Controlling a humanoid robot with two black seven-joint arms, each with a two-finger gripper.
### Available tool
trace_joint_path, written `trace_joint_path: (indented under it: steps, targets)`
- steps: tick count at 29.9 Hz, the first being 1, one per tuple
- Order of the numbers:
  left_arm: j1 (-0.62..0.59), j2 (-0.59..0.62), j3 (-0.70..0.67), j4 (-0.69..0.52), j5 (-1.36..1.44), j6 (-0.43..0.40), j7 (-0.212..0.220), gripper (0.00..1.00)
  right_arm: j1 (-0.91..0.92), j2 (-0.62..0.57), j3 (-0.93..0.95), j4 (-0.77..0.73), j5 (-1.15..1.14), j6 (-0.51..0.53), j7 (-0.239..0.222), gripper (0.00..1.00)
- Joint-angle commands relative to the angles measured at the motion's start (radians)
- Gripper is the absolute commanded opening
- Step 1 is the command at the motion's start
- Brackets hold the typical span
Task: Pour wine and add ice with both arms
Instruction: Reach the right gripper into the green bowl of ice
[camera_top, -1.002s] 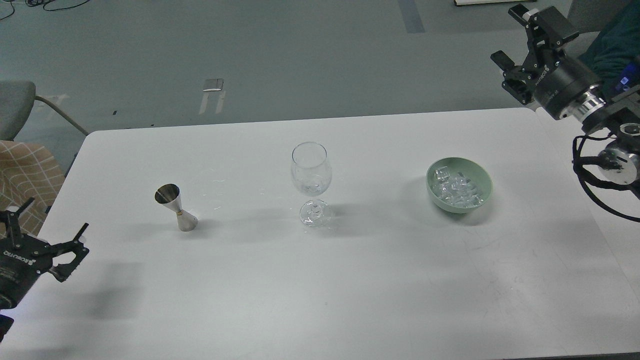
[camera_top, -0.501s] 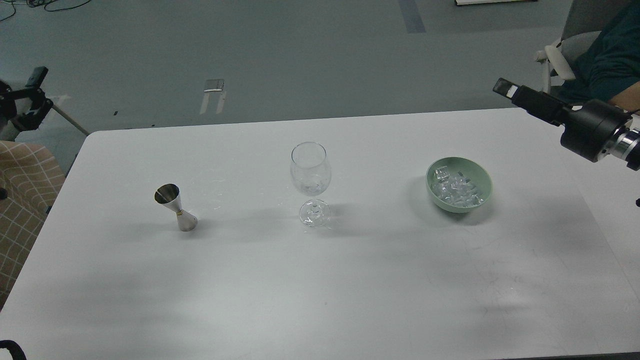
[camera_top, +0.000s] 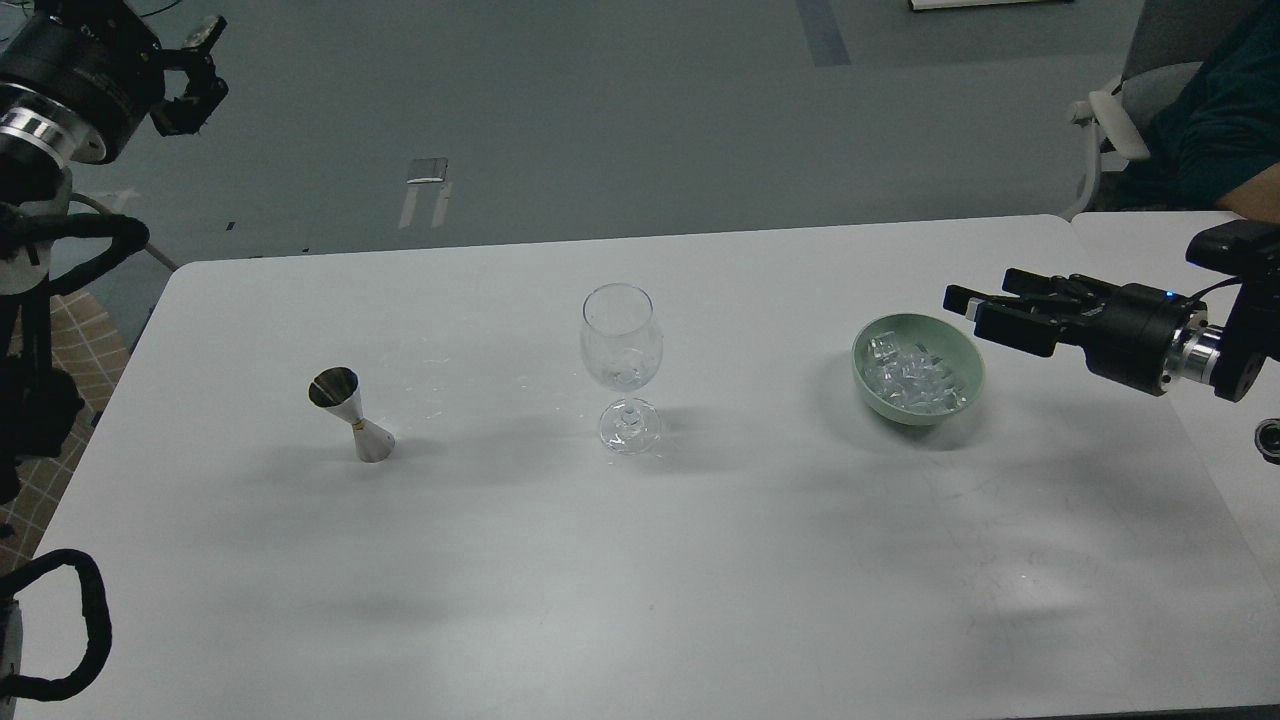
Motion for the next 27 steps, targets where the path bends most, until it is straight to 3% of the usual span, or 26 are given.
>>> trace_joint_path:
  steps: [1,2,4,8,13,15,17,18,19,27]
  targets:
    - [-0.032,-0.017,0.009,0.007,-0.005,0.079,-0.078,0.98,0.01,0.034,-0.052,-0.033,-0.014,0.003,-0.005,1.0]
    - [-0.031,-0.02,0.017,0.009,-0.005,0.07,-0.113,0.98,0.017,0.04,-0.081,-0.041,-0.023,0.005,-0.007,1.0]
    - [-0.023,-0.016,0.041,0.009,-0.006,0.037,-0.132,0.98,0.032,0.047,-0.113,-0.056,-0.034,0.005,-0.008,1.0]
    - [-0.02,-0.016,0.043,0.004,-0.006,-0.046,-0.139,0.98,0.043,0.077,-0.138,-0.096,-0.035,0.005,-0.013,1.0]
    - [-0.02,-0.026,0.044,0.004,-0.006,-0.051,-0.141,0.98,0.047,0.1,-0.139,-0.133,-0.035,0.003,-0.018,0.95]
    - [-0.02,-0.026,0.043,-0.002,-0.006,-0.051,-0.141,0.98,0.047,0.109,-0.141,-0.137,-0.035,0.003,-0.018,0.84]
    - [-0.021,-0.028,0.043,-0.009,-0.008,-0.053,-0.141,0.98,0.047,0.122,-0.141,-0.148,-0.035,0.005,-0.016,0.58]
    - [-0.021,-0.028,0.043,-0.009,-0.008,-0.053,-0.141,0.98,0.047,0.122,-0.141,-0.148,-0.035,0.005,-0.016,0.58]
    - [-0.024,-0.026,0.043,-0.009,-0.009,-0.053,-0.141,0.98,0.049,0.128,-0.141,-0.154,-0.035,0.003,-0.016,0.48]
    - [-0.029,-0.025,0.044,-0.025,-0.04,-0.053,-0.141,0.98,0.055,0.129,-0.17,-0.162,-0.035,0.006,-0.016,0.54]
